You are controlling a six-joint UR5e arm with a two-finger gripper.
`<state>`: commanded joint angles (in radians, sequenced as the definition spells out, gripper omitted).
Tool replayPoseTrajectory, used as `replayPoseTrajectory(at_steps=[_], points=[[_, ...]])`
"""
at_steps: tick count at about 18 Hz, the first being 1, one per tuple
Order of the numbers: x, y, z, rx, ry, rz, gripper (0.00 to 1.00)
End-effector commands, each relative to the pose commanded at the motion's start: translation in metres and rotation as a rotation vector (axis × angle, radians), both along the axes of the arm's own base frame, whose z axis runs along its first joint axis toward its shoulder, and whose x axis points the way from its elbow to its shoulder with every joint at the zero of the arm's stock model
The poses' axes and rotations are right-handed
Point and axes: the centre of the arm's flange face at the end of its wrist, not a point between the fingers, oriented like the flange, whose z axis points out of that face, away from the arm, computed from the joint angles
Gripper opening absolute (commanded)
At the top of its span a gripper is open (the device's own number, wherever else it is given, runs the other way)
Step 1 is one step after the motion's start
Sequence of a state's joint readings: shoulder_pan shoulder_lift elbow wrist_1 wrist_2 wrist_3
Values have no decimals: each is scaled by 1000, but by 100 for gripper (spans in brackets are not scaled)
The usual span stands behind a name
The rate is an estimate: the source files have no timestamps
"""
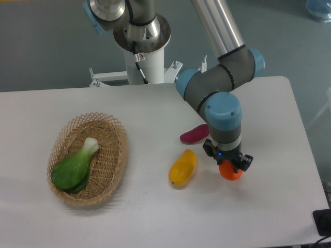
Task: Place the orange on the table
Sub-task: 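Lower the held orange in the gripper onto the table surface, then open the gripper to release the orange and lift away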
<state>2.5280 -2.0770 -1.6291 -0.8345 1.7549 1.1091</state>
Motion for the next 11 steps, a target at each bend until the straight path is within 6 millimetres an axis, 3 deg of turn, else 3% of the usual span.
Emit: replayPoseTrajectory(at_steps=[2, 3, 8, 11], points=[[2, 1, 2, 6, -1, -7, 88], [1, 0, 4, 8, -1, -3, 99], [2, 0, 22, 114, -39, -13, 100], [-9, -16, 35, 182, -61, 7, 100]])
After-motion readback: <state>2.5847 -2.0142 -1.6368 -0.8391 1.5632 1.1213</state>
